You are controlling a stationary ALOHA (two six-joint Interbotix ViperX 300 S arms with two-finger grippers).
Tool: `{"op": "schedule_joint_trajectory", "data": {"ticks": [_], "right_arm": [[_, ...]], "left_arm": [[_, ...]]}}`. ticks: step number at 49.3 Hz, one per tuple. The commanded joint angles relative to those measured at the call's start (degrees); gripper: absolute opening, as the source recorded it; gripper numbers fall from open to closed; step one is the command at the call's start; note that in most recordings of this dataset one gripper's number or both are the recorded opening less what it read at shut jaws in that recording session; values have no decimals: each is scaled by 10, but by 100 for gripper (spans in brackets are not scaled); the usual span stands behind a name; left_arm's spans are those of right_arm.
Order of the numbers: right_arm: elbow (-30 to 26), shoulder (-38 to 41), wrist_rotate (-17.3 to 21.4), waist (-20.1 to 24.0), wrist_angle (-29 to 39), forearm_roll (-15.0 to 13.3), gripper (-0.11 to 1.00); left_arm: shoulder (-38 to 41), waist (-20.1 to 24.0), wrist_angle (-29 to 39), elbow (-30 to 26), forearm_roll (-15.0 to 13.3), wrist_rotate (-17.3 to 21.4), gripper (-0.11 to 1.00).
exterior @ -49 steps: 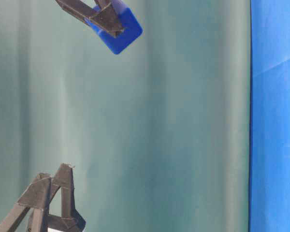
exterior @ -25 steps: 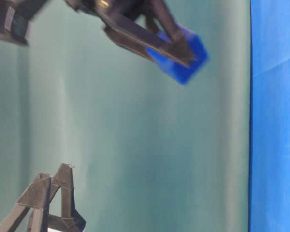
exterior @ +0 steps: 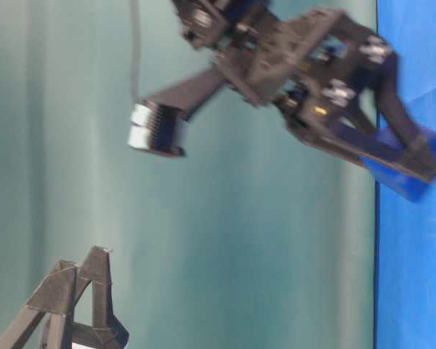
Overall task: Handover the blue block to the right arm after grasping it with the left arm, then place it in the designated position.
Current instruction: 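Lower the cube with the right gripper onto the table and release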
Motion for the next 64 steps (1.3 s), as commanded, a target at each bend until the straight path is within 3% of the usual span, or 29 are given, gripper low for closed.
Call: {"op": "schedule_joint_trajectory", "data": {"ticks": [1, 16, 55, 64], "right_arm": [[-23, 18, 1, -4, -22, -1, 55], [-62, 93, 1, -6, -29, 0, 55], [-55, 94, -4, -7, -25, -4, 56], [-56, 94, -3, -7, -25, -4, 96]], "left_arm": [[-15, -2, -3, -10, 0, 0, 93], [-15, -2, -3, -9, 0, 0, 93], [-15, -2, -3, -10, 0, 0, 93], [-18, -2, -3, -7, 0, 0, 93]]}}
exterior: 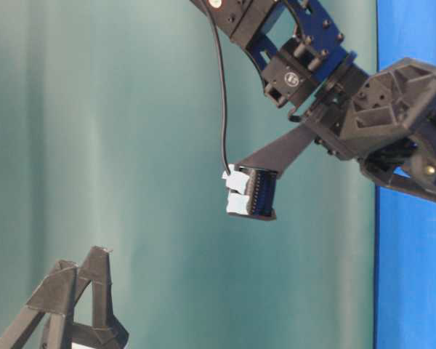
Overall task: Handover the blue block to the right arm after grasping it with the left arm, then place it in the designated position.
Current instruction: 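Lower the cube with the right gripper onto the table and release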
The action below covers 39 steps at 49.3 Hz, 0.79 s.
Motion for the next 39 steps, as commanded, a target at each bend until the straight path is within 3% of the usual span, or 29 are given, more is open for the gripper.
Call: {"op": "schedule_joint_trajectory", "data": {"ticks": [1, 8, 25, 39], "right_arm": [[-5, -11, 2, 0, -2, 1, 97], [-6, -11, 3, 0, -2, 3, 88], [-4, -43, 3, 2, 6, 3, 91], [3, -144, 2, 13, 83, 2, 91]], "left_arm": [[-18, -1, -4, -8, 0, 0, 93], [-18, -1, -4, -8, 1, 0, 93], [-19, -1, -3, -7, 0, 0, 93], [-19, -1, -4, -7, 1, 0, 93]]}}
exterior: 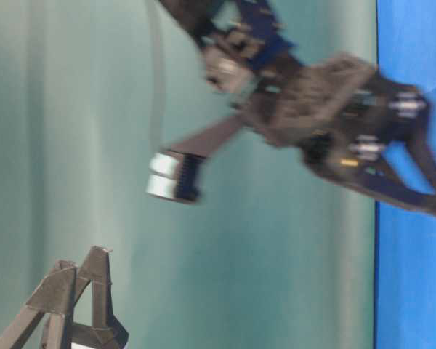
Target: Handover the blue block to the right arm after grasping it with the left arm, then place it in the designated position.
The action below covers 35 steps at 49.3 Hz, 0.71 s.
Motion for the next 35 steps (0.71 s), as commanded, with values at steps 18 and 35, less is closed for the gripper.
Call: {"op": "schedule_joint_trajectory", "data": {"ticks": [18, 35], "right_arm": [[16, -170, -2, 4, 83, 0, 91], [34, -290, -5, 7, 142, -1, 91]], "left_arm": [[-19, -2, -4, -7, 0, 0, 93], [-19, -2, -4, -8, 0, 0, 93]]}}
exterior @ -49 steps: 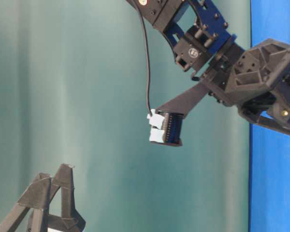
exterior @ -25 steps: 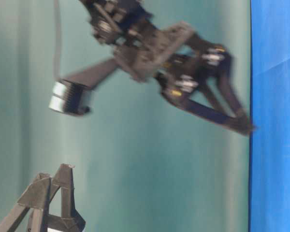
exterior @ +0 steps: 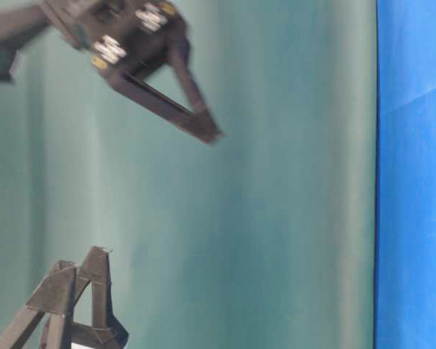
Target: Handover the blue block to the right arm after grasping it with the left arm, then place it in the designated position.
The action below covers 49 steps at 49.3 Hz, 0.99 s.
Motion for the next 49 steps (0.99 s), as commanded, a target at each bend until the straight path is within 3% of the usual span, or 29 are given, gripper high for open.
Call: {"op": "schedule_joint_trajectory", "data": {"ticks": [1, 18, 49], "right_arm": [[-1, -36, -2, 1, 11, -2, 91], [33, -124, -2, 4, 24, -2, 91], [47, -146, -2, 4, -4, -3, 90]], "left_arm": [[-18, -2, -4, -6, 0, 0, 93], [-17, -2, -4, -8, 0, 0, 93], [-16, -2, -4, -10, 0, 0, 93]]}}
